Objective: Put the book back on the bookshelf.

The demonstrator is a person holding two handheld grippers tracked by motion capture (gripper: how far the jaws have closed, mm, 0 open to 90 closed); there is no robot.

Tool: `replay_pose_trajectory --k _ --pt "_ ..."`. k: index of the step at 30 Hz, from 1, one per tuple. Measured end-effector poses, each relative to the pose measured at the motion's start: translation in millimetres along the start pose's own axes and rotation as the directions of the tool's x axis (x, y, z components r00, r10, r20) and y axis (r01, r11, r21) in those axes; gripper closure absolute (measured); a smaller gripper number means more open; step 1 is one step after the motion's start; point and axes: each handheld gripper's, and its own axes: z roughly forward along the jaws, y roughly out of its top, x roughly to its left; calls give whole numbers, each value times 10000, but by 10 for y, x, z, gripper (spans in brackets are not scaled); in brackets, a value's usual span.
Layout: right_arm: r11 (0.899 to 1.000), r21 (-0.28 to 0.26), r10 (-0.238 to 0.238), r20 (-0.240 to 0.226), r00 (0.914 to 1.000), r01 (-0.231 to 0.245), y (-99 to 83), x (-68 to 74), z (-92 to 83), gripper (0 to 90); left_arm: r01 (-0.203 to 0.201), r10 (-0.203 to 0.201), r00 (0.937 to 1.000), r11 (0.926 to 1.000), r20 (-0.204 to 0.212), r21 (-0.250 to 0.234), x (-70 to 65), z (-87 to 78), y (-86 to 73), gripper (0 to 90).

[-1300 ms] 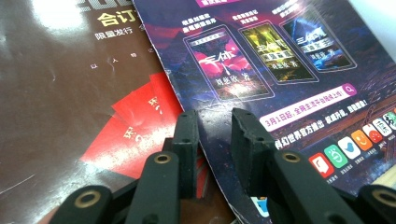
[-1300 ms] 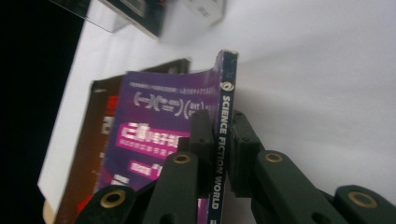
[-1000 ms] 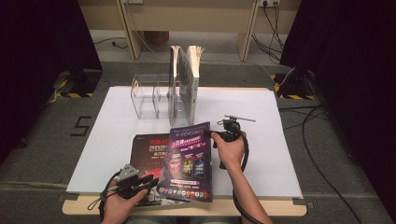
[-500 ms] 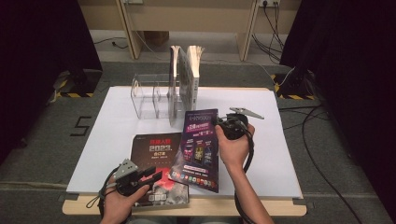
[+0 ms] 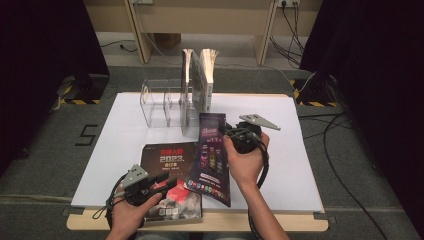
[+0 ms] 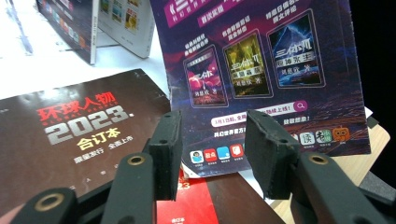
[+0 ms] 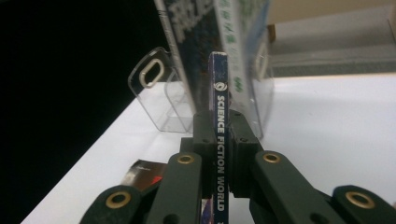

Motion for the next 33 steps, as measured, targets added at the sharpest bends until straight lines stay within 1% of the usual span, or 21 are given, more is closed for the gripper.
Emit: replay_pose_trajectory --k 3,5,7,11,16,20,21,23,25,27,30,33 --pt "9991 -347 -232 -158 9996 226 35 113 -27 847 28 -28 10000 9999 -33 -103 1 -40 18 551" --pt "9975 -647 -316 -299 9991 296 78 192 -55 848 79 -80 10000 9998 -42 -177 -7 -64 42 533" --pt "9962 -769 -441 -350 9984 413 102 250 -69 847 156 -157 9999 9995 -63 -264 -18 -90 74 522" --pt "9900 -1222 -772 -501 9958 706 138 420 -96 848 196 -207 9996 9982 -197 -575 -42 -156 160 498" --pt "9828 -1640 -979 -711 9927 852 153 556 -75 848 115 -154 9990 9958 -419 -903 -51 -222 271 477" --pt "9798 -1794 -1038 -765 9917 887 163 628 -29 847 171 -227 9984 9943 -520 -1053 -50 -246 345 461" --pt "9799 -1812 -1002 -821 9916 840 164 640 -9 847 208 -270 9982 9935 -544 -1122 -56 -249 365 458" --pt "9807 -1769 -991 -819 9917 834 165 660 27 848 215 -289 9976 9932 -636 -1144 -70 -256 411 455" --pt "9818 -1738 -925 -866 9919 764 168 676 53 848 185 -258 9976 9935 -643 -1121 -89 -249 463 451" --pt "9820 -1720 -934 -854 9920 777 173 694 70 848 185 -256 9977 9934 -620 -1132 -121 -230 521 449" --pt "9812 -1740 -989 -825 9917 834 169 727 78 847 151 -209 9987 9927 -473 -1193 -201 -197 611 451" --pt "9812 -1739 -990 -822 9917 835 164 740 92 848 40 -91 9990 9933 -436 -1152 -284 -158 692 447"
